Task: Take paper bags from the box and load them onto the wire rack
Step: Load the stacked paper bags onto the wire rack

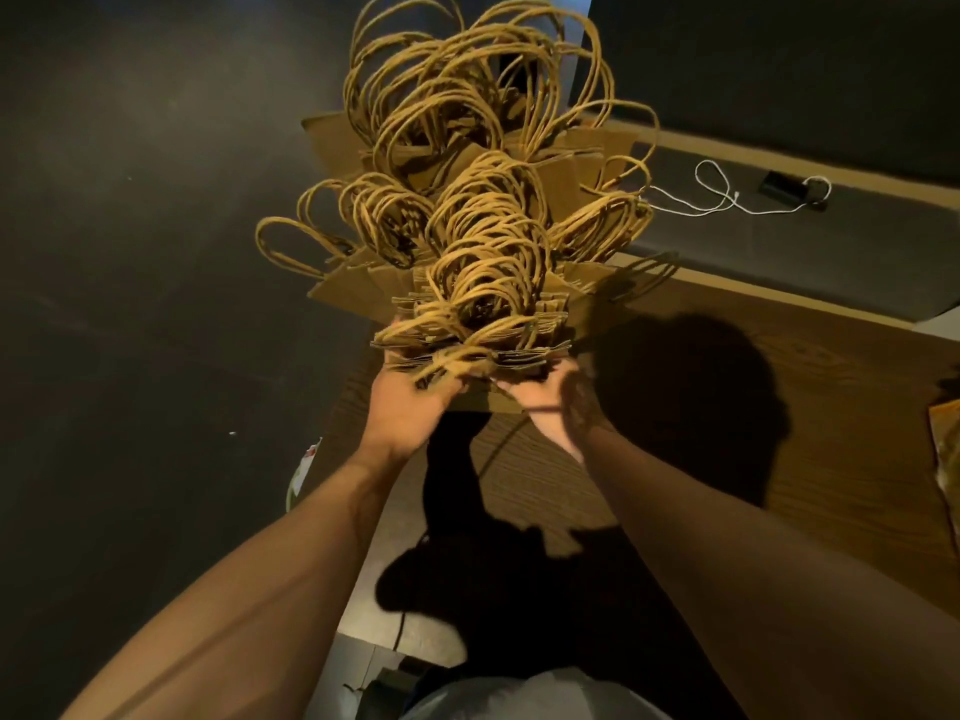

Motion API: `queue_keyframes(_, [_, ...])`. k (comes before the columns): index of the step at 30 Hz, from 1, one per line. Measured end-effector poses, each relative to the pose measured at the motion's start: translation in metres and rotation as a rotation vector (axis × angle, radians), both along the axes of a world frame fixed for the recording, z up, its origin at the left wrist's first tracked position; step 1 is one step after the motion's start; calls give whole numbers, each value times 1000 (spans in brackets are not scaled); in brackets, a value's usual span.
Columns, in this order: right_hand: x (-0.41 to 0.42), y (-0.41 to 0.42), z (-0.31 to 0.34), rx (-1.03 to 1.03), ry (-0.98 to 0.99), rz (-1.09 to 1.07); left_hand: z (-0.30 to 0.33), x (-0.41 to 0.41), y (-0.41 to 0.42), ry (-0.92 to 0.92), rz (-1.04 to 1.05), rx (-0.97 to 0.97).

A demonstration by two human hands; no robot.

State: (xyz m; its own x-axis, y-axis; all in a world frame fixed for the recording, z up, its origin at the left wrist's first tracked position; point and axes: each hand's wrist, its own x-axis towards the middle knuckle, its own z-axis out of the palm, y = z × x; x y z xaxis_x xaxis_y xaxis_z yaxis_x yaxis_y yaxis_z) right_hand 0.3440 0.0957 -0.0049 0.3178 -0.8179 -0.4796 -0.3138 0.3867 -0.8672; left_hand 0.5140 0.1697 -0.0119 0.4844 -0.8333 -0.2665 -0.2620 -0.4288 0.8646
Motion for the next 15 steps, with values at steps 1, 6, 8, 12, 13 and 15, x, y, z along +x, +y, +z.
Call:
queue_keyframes(1, [2,1,2,-69,43,-6,0,1,2,-16,16,-34])
queue_keyframes(6, [7,16,1,-239,267,123,14,-15,7,51,15,-67])
queue_keyframes(8, [7,12,2,-252,400,211,17,-12,7,13,-60,-50])
queue_keyframes(12, [-7,12,28,-228,294,215,25,-3,12,34,-82,-49])
queue_keyframes(13, [-10,13,34,-197,200,174,28,-5,13,40,-39,-104])
queue_keyframes(15, [-7,18,42,-146,46,46,31,-10,12,87,54,-210])
